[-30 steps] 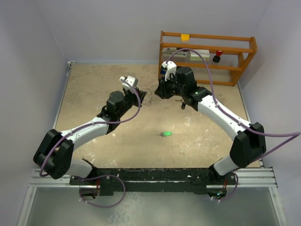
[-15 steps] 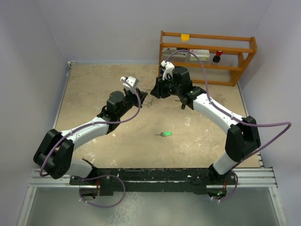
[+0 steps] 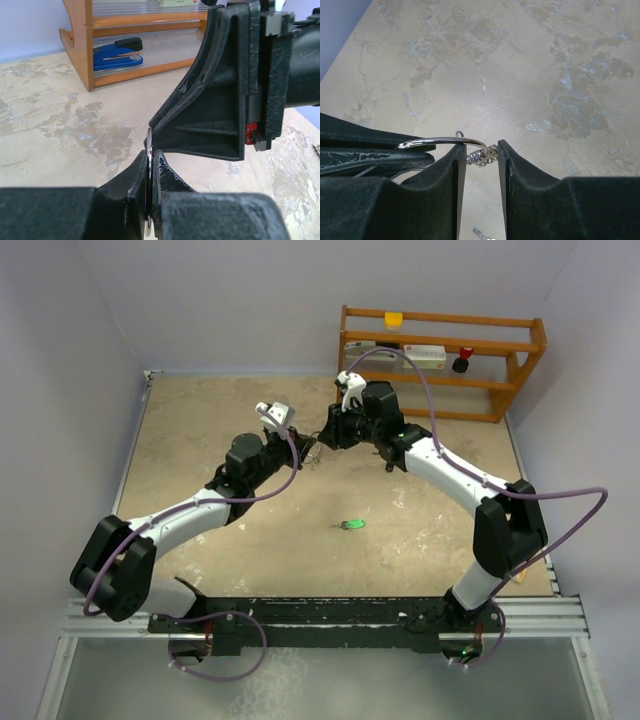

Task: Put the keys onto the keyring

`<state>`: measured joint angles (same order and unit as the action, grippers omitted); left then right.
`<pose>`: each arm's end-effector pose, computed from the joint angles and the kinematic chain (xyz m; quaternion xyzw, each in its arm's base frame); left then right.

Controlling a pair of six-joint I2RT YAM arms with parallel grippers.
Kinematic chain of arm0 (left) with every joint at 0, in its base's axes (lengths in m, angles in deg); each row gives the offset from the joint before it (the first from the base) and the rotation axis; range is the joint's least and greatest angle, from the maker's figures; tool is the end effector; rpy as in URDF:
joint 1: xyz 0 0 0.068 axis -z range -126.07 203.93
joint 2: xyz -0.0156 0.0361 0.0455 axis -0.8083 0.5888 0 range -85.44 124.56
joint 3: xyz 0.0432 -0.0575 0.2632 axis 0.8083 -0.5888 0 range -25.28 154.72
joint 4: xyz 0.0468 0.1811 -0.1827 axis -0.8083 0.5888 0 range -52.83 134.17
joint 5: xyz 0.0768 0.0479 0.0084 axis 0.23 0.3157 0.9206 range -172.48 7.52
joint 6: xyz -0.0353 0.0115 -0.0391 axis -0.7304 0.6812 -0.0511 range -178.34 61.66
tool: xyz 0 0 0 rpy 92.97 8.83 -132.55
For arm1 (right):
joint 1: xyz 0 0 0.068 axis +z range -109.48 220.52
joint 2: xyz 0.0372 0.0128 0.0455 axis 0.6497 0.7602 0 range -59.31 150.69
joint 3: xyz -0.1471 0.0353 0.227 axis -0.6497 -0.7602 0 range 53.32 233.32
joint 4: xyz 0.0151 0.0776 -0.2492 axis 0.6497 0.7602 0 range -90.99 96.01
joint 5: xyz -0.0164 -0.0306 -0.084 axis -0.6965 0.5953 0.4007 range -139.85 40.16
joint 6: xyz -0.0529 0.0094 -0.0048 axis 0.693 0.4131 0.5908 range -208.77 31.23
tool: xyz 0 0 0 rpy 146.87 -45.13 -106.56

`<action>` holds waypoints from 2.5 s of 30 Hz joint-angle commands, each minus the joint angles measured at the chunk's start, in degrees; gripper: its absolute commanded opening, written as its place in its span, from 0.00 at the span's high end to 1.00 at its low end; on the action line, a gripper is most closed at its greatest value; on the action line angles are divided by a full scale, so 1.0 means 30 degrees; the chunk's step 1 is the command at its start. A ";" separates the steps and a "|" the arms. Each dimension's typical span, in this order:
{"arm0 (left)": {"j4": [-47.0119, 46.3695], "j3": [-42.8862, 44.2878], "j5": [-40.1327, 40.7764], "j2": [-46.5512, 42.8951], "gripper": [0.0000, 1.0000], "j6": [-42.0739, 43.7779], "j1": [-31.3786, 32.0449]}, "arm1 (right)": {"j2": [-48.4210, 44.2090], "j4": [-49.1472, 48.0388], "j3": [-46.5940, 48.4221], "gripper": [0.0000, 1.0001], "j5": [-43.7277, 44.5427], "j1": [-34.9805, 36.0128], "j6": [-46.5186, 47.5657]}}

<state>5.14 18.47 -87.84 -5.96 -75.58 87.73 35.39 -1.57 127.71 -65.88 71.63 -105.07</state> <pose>0.2598 -0.1779 0.2717 0.1367 0.7165 -0.3251 0.6018 0.3322 0.2120 0.3112 -0.1840 0.7927 0.3336 0.4759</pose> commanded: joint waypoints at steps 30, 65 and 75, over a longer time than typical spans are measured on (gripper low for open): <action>-0.0959 0.1880 -0.1939 -0.0646 1.00 -0.2238 -0.0017 | -0.1850 -0.7446 -0.3671 0.68 -0.0774 0.0054 0.2472; 0.0291 0.1927 0.1598 -0.1365 0.67 -0.2002 -0.0208 | -0.3202 -0.8076 -0.4779 1.00 -0.0399 0.0029 0.2246; -0.1439 -0.0887 0.4773 -0.4770 0.41 -0.1749 -0.0394 | -0.3208 -0.7605 -0.4393 1.00 -0.0259 -0.0022 0.2273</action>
<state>6.30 19.56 -79.43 -15.75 -81.50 87.03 27.91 -22.77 112.94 -67.12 71.61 -97.66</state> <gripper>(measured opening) 0.541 0.124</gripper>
